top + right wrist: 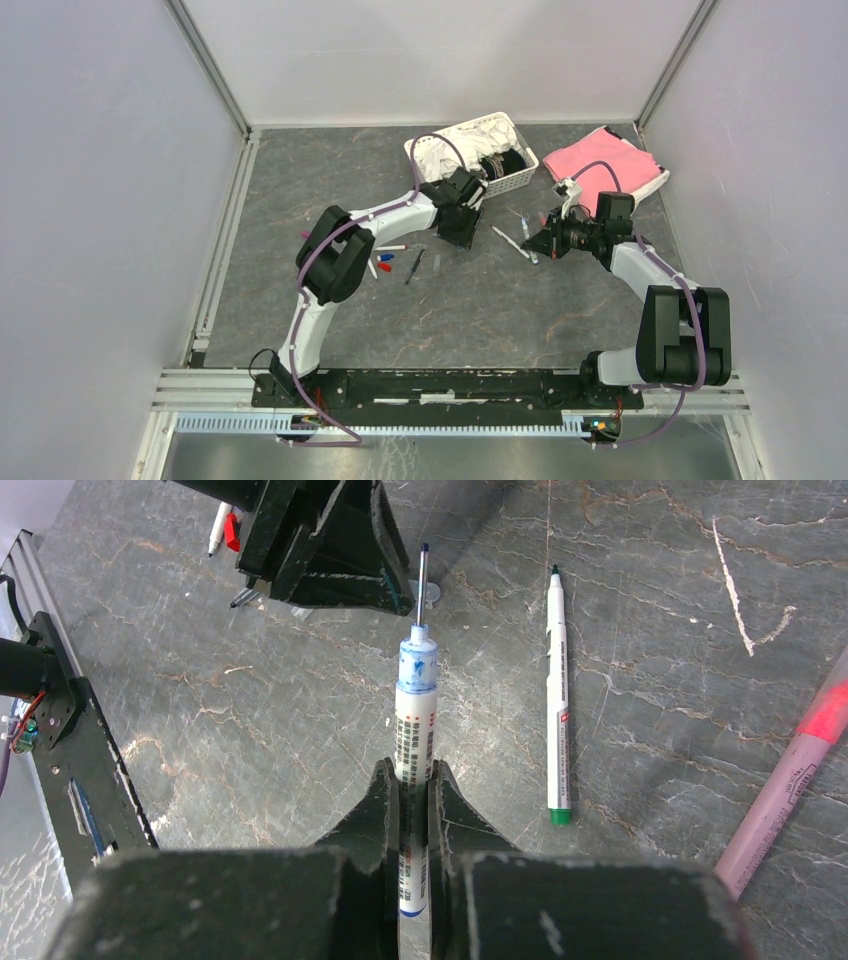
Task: Insert the pens into the pen caps
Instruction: Pick up the pen cap from the center of the board.
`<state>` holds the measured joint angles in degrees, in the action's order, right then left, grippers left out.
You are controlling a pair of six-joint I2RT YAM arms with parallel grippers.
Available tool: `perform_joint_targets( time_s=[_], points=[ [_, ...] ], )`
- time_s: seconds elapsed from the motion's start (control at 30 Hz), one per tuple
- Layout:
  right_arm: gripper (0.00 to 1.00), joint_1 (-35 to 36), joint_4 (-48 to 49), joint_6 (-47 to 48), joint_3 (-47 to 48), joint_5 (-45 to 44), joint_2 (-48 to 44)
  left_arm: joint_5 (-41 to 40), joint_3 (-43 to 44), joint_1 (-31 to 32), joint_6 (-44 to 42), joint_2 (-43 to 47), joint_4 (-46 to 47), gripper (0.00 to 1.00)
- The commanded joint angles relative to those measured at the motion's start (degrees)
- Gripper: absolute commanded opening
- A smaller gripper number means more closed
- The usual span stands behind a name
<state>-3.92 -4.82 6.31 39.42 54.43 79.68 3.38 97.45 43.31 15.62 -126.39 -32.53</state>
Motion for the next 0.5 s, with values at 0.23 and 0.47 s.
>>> perform_joint_targets(
  time_s=[0.23,0.47],
  points=[
    [0.0,-0.3,1.93,-0.06,1.14,1.82,-1.37,1.73,-2.81,0.69,-5.13,1.77,0.27,0.42],
    [0.0,-0.3,2.37,-0.13,0.57,1.82,-1.94,-6.83,0.48,2.5,-4.95,-0.92,-3.41,0.39]
  ],
)
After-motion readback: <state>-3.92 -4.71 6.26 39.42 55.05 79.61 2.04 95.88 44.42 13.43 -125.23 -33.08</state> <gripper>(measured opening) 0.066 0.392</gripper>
